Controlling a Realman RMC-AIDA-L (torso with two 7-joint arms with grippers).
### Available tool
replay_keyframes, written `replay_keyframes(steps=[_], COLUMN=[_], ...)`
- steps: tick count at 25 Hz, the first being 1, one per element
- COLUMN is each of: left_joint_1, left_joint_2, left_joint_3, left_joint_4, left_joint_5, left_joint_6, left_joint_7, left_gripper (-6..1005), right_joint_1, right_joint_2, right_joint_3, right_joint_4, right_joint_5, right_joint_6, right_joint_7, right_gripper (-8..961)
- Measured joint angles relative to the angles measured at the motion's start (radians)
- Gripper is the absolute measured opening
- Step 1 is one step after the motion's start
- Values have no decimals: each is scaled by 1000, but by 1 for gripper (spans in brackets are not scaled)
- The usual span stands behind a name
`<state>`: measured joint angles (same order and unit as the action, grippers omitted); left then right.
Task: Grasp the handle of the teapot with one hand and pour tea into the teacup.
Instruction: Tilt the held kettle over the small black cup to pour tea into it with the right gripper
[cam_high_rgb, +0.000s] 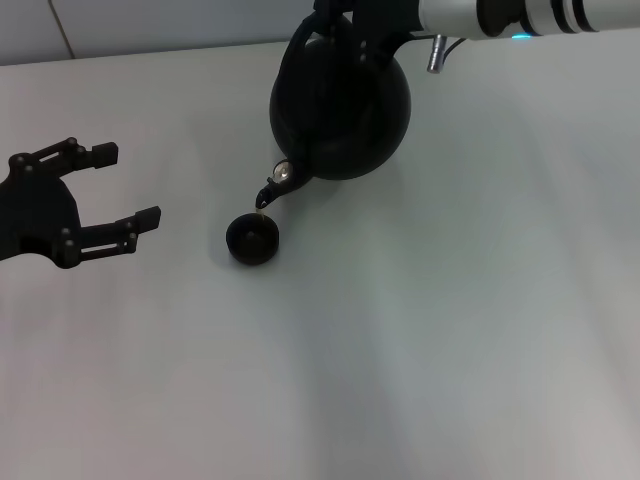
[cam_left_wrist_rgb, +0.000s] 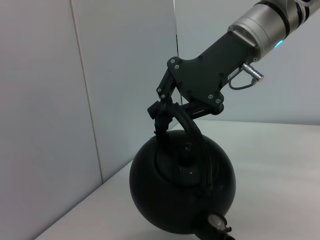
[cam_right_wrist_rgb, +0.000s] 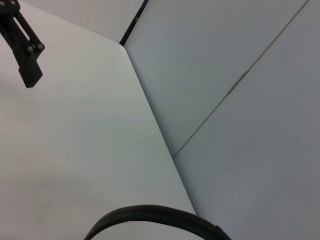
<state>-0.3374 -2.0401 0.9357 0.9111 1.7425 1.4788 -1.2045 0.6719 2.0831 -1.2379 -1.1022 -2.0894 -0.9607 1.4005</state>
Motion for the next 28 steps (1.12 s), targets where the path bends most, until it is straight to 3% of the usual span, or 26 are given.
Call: replay_keyframes(steps=[28], left_joint_1=[5], left_joint_2=[0], left_joint_3=[-14], left_joint_4=[0], left_joint_5=[0], left_joint_6=[0], left_joint_7=[11], left_gripper=[862], right_joint_1=[-20], right_joint_2=[4], right_joint_3=[-11], right_joint_4=[19], right_joint_5=[22], right_joint_6=[13], right_joint_7=[23], right_gripper=[115])
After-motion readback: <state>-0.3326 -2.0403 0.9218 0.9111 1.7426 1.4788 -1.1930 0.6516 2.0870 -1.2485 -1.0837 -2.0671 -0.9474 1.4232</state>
